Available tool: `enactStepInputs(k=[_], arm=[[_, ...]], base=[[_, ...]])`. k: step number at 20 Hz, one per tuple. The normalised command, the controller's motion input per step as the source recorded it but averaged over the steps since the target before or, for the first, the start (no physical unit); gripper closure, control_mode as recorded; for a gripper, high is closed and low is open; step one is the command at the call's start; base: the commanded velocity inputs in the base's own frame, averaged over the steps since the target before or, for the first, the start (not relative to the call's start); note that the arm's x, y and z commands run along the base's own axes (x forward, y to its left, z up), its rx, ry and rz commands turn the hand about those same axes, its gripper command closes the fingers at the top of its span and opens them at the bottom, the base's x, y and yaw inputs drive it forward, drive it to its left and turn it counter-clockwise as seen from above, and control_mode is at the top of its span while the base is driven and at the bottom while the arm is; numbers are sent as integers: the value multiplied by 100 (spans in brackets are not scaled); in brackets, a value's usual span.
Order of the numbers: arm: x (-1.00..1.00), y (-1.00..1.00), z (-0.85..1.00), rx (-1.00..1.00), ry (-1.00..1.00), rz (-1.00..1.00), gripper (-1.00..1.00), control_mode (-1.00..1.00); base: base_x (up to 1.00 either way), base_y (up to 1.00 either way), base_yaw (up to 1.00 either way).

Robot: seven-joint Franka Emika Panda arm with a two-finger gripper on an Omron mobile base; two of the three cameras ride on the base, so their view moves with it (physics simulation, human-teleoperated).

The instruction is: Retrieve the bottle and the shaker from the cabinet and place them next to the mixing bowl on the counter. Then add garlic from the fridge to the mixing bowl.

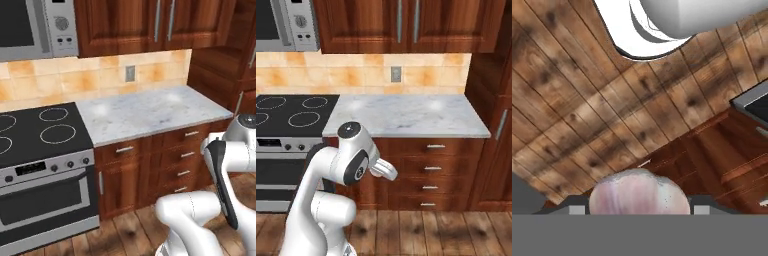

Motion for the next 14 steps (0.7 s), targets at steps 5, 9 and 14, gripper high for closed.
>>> enactStepInputs(k=[5,9,14], arm=[[0,0,0,0,0,0,100,100],[0,0,0,0,0,0,100,100],[0,0,0,0,0,0,100,100]], base=[[-100,81,57],[-82,95,43],[-4,100,18]])
